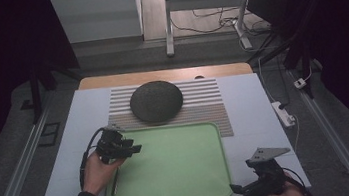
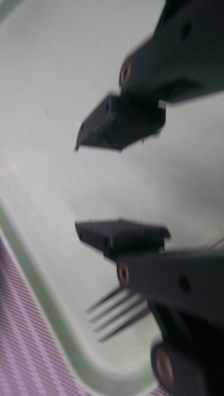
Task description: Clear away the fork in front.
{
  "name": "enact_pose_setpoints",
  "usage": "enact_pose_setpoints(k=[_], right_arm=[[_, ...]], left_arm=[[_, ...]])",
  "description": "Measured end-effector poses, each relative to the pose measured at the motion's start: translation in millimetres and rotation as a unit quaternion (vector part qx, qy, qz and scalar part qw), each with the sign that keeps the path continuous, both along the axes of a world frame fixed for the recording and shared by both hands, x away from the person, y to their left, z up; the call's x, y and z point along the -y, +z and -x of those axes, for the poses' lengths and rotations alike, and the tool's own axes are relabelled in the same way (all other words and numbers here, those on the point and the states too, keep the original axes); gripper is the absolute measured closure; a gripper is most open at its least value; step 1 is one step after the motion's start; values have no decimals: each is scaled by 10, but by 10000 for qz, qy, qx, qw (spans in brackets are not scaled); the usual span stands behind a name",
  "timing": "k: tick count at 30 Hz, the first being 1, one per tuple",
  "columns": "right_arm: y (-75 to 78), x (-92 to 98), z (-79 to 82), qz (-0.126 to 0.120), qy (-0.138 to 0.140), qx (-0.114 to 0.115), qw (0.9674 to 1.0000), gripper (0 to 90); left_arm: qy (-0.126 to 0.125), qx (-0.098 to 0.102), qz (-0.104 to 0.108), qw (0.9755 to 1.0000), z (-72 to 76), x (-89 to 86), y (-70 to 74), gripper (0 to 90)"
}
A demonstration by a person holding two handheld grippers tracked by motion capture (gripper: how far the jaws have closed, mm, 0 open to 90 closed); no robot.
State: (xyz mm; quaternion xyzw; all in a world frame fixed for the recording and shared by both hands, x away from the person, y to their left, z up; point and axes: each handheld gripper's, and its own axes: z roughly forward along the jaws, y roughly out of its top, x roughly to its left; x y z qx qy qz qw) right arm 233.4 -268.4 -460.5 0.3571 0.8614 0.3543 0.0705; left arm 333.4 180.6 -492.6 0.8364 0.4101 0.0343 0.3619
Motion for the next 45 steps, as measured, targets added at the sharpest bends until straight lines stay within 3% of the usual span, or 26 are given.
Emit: enact_pose_setpoints(k=[4, 7, 16, 20, 22, 25, 36, 45], right_arm=[[-1, -3, 1, 12, 23, 6, 10000, 0], [0, -5, 4, 26, 26, 10, 10000, 0], [1, -6, 5, 23, 27, 10, 10000, 0], [-1, -5, 2, 9, 22, 1, 10000, 0], [0, -3, 1, 5, -3, 2, 10000, 0], [2, 8, -3, -54, -45, 0, 10000, 0], [1, 22, -8, -94, -100, -5, 9999, 0], [1, 22, -10, -97, -128, -16, 9999, 0]], left_arm=[[-137, 152, 118, 9997, 31, 11, 25, 285], [-224, 214, 103, 9995, 70, 2, 37, 215], [-329, 288, 508, 9978, 183, -145, 112, 10], [-268, 305, 791, 9960, 235, -265, 181, 0], [-279, 419, 917, 9945, 272, -311, 212, 0], [-264, 410, 841, 9953, 331, -345, 243, 0], [-161, 363, 1016, 9940, 615, -522, 281, 0], [97, 334, 1039, 9940, 930, -737, 231, 0]])
